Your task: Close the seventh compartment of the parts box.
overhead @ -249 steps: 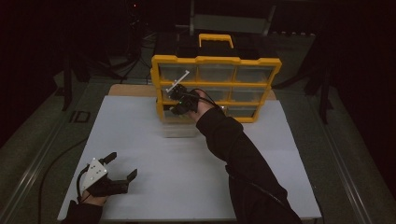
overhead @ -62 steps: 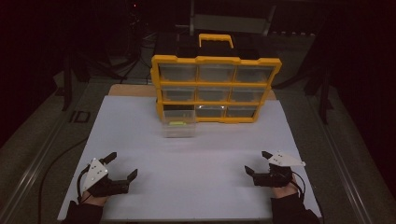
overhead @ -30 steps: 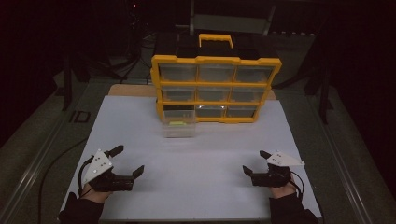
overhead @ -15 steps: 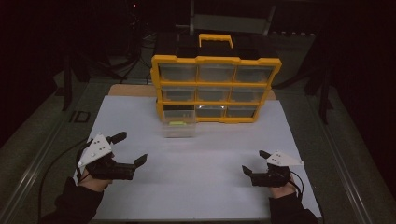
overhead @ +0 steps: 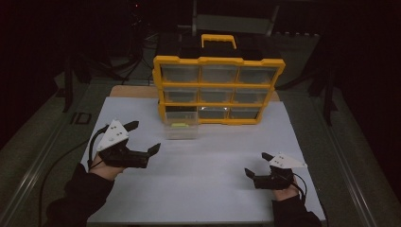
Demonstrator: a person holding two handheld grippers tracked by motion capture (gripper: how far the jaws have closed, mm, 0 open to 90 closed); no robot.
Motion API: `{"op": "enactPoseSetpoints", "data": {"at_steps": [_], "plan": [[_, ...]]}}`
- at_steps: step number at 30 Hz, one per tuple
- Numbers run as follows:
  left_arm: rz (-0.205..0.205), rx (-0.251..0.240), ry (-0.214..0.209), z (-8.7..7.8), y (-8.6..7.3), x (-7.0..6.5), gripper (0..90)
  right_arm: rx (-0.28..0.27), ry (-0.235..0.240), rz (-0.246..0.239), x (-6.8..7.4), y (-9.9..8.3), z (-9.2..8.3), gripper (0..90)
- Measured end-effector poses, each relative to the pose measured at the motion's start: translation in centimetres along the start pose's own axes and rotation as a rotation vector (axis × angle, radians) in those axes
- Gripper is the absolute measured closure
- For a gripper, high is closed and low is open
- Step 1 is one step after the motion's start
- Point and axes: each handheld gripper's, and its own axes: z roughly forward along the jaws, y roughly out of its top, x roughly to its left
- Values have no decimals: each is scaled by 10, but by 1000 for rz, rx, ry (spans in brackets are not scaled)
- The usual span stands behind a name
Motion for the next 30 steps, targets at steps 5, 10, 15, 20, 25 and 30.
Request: {"op": "enactPoseSetpoints", "data": {"at_steps": [5,10,15,20,25,30], "plan": [[-15,7,7,14,-4,-6,27,-1,1,-1,0,0,0,101],[-8,25,3,29,-11,-12,28,-3,6,1,1,0,1,101],[-9,48,-9,43,-19,-18,27,-6,17,-4,1,0,1,101],[-16,74,-22,57,-30,-21,28,-7,17,-4,2,0,2,101],[-18,94,-34,68,-41,-24,28,-6,15,-6,2,0,1,101],[-35,103,-43,77,-50,-24,31,-6,13,-6,1,0,1,101]]}}
